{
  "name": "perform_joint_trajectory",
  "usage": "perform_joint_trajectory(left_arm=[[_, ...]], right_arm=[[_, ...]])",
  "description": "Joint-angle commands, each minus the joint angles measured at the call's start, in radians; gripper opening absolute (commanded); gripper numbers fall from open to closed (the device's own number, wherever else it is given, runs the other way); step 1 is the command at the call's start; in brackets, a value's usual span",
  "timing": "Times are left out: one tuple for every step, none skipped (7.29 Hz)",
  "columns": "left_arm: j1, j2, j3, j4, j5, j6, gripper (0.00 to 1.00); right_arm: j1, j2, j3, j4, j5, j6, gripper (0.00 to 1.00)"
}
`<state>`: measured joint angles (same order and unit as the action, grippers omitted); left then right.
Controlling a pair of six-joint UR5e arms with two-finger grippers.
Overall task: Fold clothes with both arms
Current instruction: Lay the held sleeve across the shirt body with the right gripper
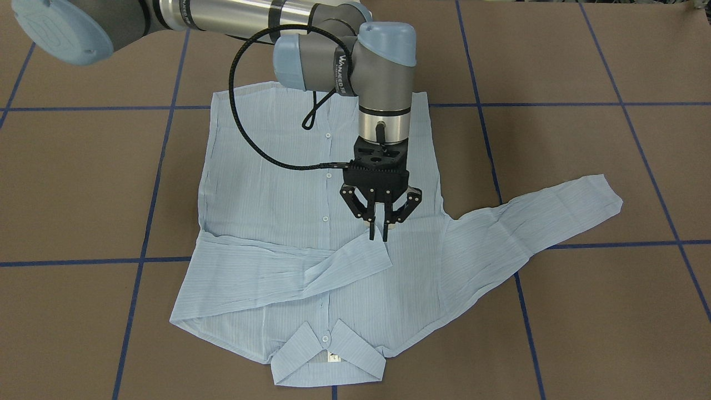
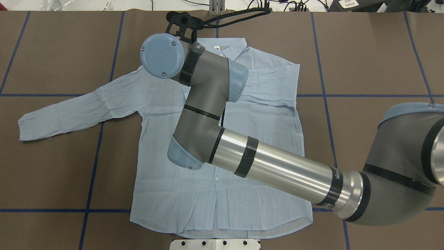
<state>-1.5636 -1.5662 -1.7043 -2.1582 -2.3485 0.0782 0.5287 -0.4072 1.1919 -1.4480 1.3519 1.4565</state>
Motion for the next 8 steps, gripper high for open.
perform_joint_trajectory(left_arm=[[0.000, 0.000, 0.002, 0.001, 0.000, 0.000, 1.00], [0.000, 0.000, 0.006, -0.002, -0.002, 0.000, 1.00], [0.002, -0.002, 0.023, -0.034, -0.032, 0.000, 1.00], [0.014, 0.000, 0.034, -0.157, -0.046, -0.002, 1.00], [0.075, 0.012, 0.060, -0.195, -0.060, -0.005, 1.00], [0.133, 0.012, 0.074, -0.200, -0.052, -0.035, 1.00], [0.164, 0.023, 0.086, -0.251, -0.045, -0.139, 1.00], [0.215, 0.066, 0.119, -0.399, 0.006, -0.241, 1.00]], right_arm=[[0.008, 0.051, -0.055, 0.000, 0.012, 0.018, 0.99], [0.042, 0.051, -0.055, -0.008, 0.085, 0.019, 0.99], [0.104, 0.026, -0.052, -0.049, 0.208, 0.013, 1.00], [0.166, -0.034, -0.007, -0.072, 0.302, -0.026, 1.00], [0.218, -0.144, 0.126, -0.075, 0.355, -0.145, 1.00], [0.287, -0.291, 0.275, -0.074, 0.442, -0.265, 1.00], [0.374, -0.417, 0.399, -0.075, 0.551, -0.389, 1.00], [0.466, -0.549, 0.510, -0.074, 0.655, -0.541, 1.00]])
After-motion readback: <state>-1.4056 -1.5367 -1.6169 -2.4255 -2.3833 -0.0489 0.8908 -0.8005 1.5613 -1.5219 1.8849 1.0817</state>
